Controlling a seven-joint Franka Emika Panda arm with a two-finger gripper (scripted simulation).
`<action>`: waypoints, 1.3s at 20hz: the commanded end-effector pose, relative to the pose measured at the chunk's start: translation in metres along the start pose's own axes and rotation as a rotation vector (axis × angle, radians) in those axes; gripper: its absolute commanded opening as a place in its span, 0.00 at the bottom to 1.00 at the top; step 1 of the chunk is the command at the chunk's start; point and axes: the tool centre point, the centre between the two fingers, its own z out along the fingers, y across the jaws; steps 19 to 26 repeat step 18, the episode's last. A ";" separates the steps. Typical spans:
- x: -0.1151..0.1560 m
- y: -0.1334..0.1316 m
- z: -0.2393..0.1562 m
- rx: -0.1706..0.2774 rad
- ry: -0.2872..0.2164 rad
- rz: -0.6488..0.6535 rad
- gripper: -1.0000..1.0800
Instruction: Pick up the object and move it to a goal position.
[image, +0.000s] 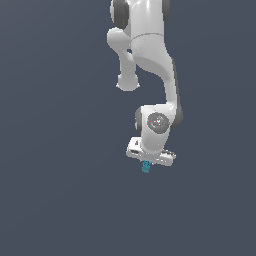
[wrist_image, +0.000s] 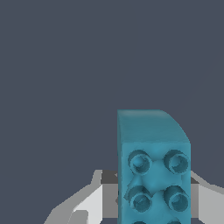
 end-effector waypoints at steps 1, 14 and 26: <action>-0.008 -0.002 -0.003 0.001 0.001 0.000 0.00; -0.053 -0.011 -0.019 0.001 0.002 -0.001 0.00; -0.055 -0.012 -0.020 0.001 0.002 -0.001 0.00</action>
